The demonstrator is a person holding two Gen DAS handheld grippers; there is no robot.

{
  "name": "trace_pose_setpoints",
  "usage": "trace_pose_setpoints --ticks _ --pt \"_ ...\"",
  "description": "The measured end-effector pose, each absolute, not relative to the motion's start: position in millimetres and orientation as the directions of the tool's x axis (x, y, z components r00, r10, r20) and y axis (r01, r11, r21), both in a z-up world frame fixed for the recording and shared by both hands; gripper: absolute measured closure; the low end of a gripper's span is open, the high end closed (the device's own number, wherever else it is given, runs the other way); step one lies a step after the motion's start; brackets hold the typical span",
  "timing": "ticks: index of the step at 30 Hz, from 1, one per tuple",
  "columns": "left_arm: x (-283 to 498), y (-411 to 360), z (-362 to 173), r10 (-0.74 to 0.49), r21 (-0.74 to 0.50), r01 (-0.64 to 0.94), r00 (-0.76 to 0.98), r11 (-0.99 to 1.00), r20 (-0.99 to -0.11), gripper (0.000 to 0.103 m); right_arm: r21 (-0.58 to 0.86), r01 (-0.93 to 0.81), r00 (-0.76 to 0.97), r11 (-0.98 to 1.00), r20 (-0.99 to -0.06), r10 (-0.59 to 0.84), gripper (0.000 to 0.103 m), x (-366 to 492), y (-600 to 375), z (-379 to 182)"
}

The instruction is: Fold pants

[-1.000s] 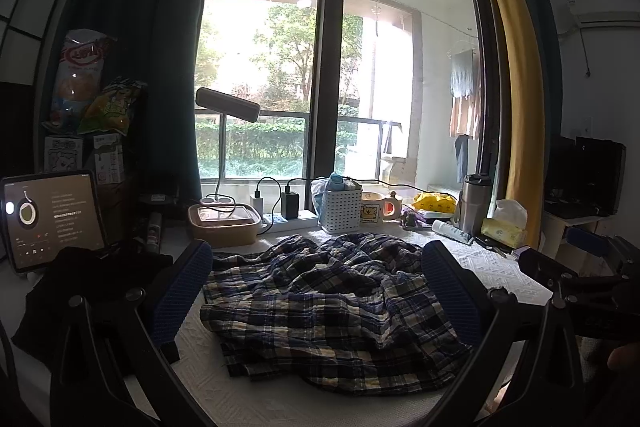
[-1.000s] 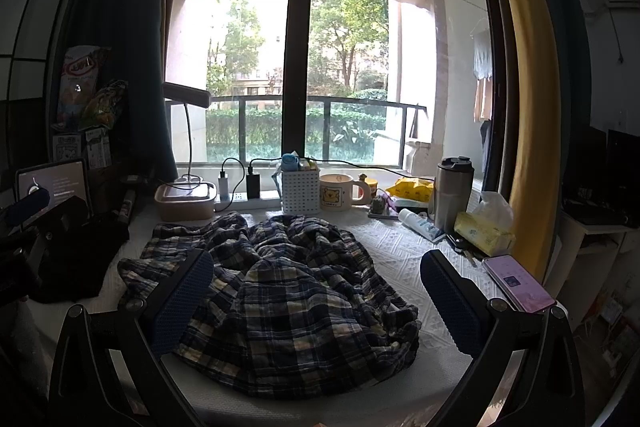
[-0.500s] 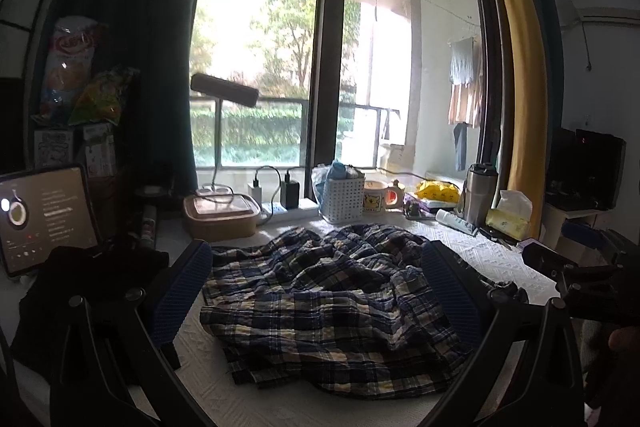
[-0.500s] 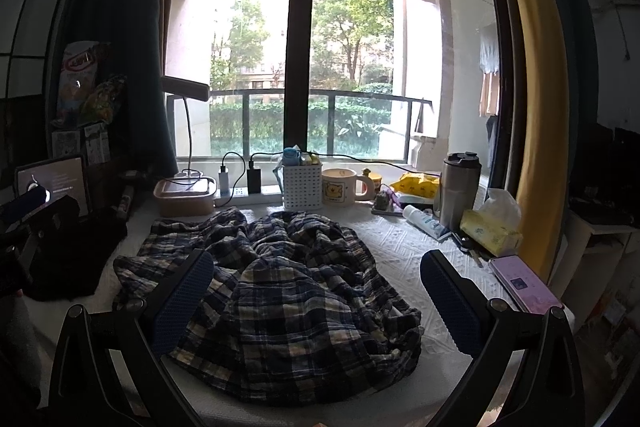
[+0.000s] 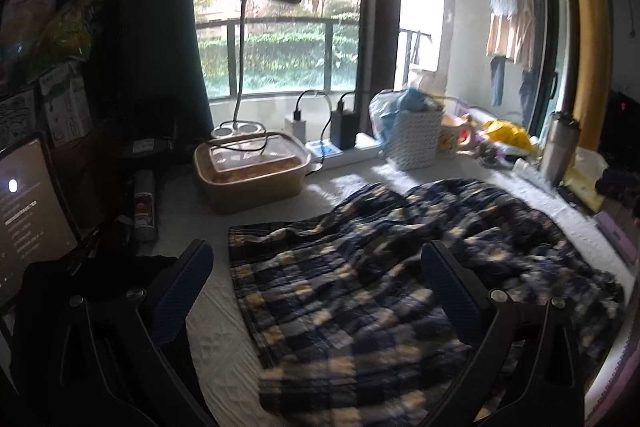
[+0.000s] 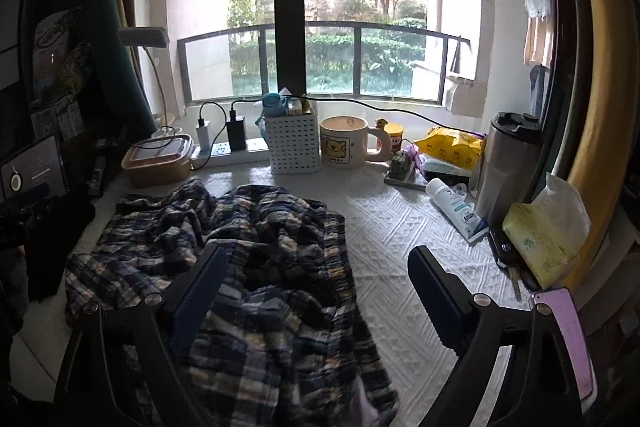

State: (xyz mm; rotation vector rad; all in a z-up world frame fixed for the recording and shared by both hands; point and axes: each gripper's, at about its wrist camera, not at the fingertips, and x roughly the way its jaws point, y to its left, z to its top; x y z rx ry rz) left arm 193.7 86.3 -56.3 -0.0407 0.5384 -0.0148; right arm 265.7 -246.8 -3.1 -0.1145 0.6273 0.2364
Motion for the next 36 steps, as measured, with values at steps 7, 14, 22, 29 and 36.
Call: trace_pose_setpoints --ticks 7,14,22,29,36 --pt "260.5 119.4 -89.4 -0.016 -0.06 -0.031 0.756 0.998 -0.655 0.007 -0.082 -0.294 0.735 0.952 -0.656 0.171 0.028 344.8 -248.6 -16.8" --pt "304.9 142.9 -123.5 0.004 -0.066 -0.084 0.642 0.994 -0.767 0.025 -0.105 -0.37 0.652 0.923 -0.737 0.178 0.034 415.2 -244.4 -48.7" --pt "317.3 143.4 -142.3 -0.027 -0.079 -0.063 0.588 0.995 -0.808 0.058 0.174 -0.437 0.434 0.882 -0.818 0.377 0.049 473.3 -249.0 -97.3" --pt "315.0 131.2 -143.6 -0.053 -0.067 0.0 0.595 0.998 -0.802 0.1 0.097 -0.515 0.39 0.852 -0.858 0.334 0.063 466.8 -216.8 -128.0" --pt "318.7 131.6 -114.2 0.029 0.036 -0.003 0.684 0.999 -0.729 0.101 -0.187 -0.455 0.63 0.871 -0.758 0.167 0.079 447.9 -200.8 -92.6"
